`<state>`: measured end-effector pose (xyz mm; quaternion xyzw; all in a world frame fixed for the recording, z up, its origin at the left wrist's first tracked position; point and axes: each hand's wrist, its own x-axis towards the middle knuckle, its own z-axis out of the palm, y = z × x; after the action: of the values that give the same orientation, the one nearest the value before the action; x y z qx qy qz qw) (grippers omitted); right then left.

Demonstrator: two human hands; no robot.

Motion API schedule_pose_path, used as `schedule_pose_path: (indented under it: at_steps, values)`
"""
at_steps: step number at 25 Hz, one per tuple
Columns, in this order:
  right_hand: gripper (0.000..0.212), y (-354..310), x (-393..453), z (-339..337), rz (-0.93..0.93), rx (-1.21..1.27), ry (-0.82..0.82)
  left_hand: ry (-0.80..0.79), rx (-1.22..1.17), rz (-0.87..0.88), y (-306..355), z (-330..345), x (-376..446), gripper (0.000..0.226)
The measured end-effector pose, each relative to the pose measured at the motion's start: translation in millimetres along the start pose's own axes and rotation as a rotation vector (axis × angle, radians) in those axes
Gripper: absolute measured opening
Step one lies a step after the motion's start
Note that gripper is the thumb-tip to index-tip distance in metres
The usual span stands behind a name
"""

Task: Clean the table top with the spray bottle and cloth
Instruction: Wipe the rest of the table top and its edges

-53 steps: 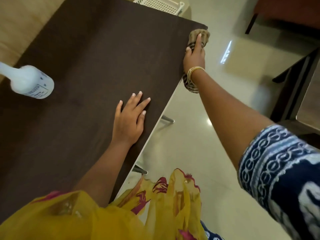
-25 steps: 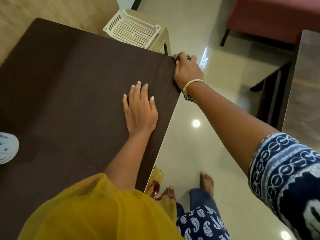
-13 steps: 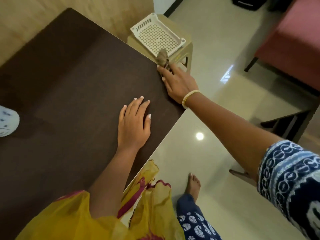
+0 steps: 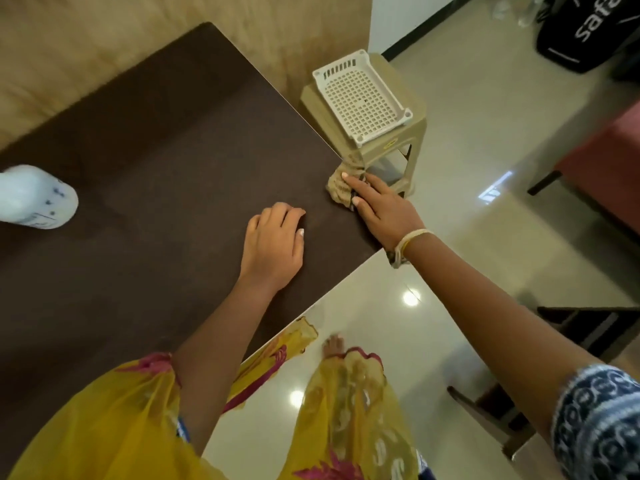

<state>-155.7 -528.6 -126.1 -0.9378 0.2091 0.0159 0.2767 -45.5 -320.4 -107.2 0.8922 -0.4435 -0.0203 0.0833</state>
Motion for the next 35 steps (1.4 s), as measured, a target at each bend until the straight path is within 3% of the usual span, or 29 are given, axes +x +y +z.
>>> schedule_pose_path:
  at_steps: [3,8,14,22,29,35]
  values:
    - [0.052,-14.5,58.2,-3.3,0.071,0.063,-0.089,0.007,-0.002,-0.121,1.7,0.8,35.7,0.035]
    - [0.046,-45.5,149.3,-1.8,0.111,0.118,-0.07,0.049,-0.016,-0.201,-9.4,7.4,105.9,0.04]
    - [0.047,-32.1,147.4,-7.4,0.082,0.469,-0.183,0.148,-0.054,-0.521,-22.0,18.3,183.9,0.042]
    - [0.044,-36.9,219.0,1.0,0.143,1.039,-0.315,0.171,0.022,-0.508,-61.6,13.4,245.6,0.036]
    - [0.044,-63.8,352.0,11.9,0.06,1.117,-0.454,0.152,0.082,-0.626,-116.8,7.9,303.2,0.04]
    - [0.052,-32.5,289.4,22.4,0.088,1.227,-0.602,0.24,0.059,-0.812,-124.5,10.0,330.0,0.044]
